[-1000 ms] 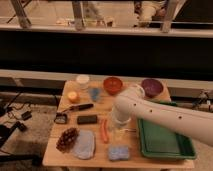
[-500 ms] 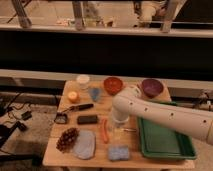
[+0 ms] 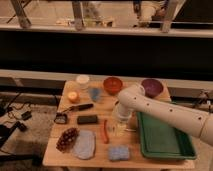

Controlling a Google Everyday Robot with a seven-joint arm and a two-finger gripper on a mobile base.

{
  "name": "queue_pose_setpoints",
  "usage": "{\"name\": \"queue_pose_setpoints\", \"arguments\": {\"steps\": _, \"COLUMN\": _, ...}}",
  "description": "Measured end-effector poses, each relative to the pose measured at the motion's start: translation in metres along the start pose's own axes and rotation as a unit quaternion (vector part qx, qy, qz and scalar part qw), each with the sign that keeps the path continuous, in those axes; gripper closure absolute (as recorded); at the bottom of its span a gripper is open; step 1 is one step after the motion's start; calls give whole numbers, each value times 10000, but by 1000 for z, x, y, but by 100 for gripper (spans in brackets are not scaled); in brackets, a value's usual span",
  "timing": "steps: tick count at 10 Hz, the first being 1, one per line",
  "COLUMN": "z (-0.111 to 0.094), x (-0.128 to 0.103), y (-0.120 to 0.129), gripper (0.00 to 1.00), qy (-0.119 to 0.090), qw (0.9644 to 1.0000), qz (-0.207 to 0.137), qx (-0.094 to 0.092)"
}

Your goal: Place fork in plastic cup

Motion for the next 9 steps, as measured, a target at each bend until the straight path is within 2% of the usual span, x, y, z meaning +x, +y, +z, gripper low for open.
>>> {"name": "queue_pose_setpoints", "arguments": {"steps": 6, "z": 9, "x": 23, "y": 2, "gripper": 20, "qy": -145, "qw": 9996, "qz": 206, "qx": -87}}
{"name": "queue_pose_setpoints", "arguments": {"steps": 9, "z": 13, "x": 27, "y": 2, "gripper": 20, "qy": -228, "qw": 9993, "qz": 257, "qx": -121}}
